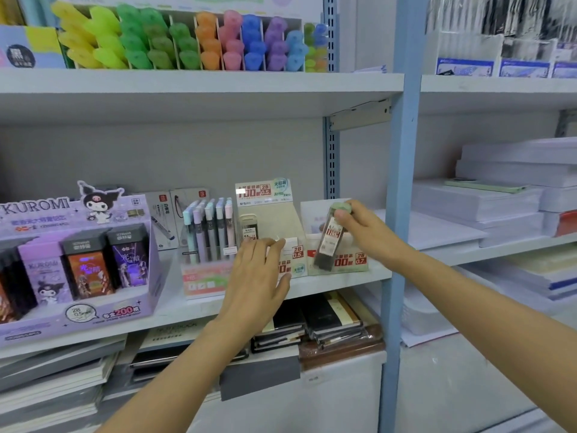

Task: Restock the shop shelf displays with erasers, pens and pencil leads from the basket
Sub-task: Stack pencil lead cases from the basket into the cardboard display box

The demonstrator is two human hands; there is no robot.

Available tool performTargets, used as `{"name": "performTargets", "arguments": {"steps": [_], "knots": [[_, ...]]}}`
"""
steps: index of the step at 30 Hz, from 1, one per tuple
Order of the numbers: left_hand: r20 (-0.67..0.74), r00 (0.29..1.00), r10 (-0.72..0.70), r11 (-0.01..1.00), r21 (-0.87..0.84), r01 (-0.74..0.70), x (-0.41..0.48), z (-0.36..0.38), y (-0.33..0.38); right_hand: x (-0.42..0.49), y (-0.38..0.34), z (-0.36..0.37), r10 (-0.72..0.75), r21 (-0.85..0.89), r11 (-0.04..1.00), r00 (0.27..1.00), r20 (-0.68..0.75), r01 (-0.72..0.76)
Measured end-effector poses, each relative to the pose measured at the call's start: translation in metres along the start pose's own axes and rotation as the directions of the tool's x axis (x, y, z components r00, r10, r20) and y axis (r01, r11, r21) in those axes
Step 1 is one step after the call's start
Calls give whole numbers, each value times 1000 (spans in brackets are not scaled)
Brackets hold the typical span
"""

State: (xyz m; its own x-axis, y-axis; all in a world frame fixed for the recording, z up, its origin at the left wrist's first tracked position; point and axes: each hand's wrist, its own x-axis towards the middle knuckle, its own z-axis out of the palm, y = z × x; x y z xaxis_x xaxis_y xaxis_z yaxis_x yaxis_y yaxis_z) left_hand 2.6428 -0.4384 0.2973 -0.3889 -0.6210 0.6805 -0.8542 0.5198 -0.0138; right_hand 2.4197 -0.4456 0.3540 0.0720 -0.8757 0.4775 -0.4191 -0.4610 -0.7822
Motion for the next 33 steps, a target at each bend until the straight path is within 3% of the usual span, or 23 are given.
{"name": "performTargets", "arguments": {"steps": [2,4,7,16,21,24,29,33], "knots": [[-16,1000,12,1000,0,-12,-1,0,1,12,-6,-8,24,163,987,991,-130,-3],[-16,999,38,999,16,-38,-2,0,1,28,-12,-15,2,190,980,954,-301,58],[3,998,59,998,28,-59,-5,0,-1,48,-14,-14,-57,156,980,918,-393,127],[34,996,84,996,33,-85,-7,1,-5,75,8,23,-78,-169,985,936,-344,20],[17,996,87,996,20,-87,-7,5,-6,81,12,28,-21,-358,934,998,-66,-4],[6,996,95,995,17,-95,-8,7,-8,83,17,30,-31,-319,948,992,-119,-9],[47,992,121,993,8,-122,-8,3,-10,85,10,24,-76,-458,889,986,-146,0],[-49,993,111,992,-56,-114,-21,-8,-5,54,-11,29,-290,-402,899,925,-245,175]]}}
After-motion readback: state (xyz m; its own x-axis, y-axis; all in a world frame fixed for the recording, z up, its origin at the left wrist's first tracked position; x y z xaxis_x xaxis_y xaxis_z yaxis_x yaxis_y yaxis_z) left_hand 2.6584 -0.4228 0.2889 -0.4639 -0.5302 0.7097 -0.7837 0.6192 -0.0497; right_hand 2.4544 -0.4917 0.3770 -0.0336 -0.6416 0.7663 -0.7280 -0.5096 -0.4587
